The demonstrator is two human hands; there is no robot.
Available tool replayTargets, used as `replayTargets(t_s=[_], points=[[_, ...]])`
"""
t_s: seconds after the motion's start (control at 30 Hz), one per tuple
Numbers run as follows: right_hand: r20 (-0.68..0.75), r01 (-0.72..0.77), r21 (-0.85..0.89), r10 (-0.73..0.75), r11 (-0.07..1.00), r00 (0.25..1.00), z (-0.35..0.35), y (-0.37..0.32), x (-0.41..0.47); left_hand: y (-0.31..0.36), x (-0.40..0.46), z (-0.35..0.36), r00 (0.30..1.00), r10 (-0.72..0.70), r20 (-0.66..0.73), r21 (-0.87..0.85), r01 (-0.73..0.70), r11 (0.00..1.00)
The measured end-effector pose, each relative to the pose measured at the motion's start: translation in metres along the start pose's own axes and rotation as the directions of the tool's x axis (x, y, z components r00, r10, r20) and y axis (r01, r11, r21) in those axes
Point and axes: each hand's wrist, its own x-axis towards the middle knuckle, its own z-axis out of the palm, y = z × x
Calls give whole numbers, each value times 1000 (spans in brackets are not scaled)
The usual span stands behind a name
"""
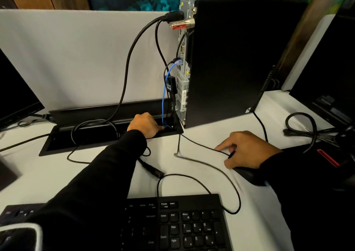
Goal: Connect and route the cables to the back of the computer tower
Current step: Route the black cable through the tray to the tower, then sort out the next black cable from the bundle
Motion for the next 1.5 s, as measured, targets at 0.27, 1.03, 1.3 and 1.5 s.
replayTargets(t_s=[0.27, 1.03, 1.3, 1.5], points=[[-85, 63, -140, -75, 988, 994, 13, -5, 9, 7, -21, -13, 997, -18, -76, -33, 15, 999], [-5, 623, 412, -682, 665, 731, 42, -129, -53, -4, -207, -47, 934, 355, 38, -779, -195, 596], [-390, 297, 149, -220, 943, 894, 59, -91, -9, -18, -232, -58, 873, 470, -133, -677, -426, 600], [-250, 172, -205, -221, 964, 943, 75, -64, 14, 0, -257, -50, 846, 502, -178, -809, -417, 415]])
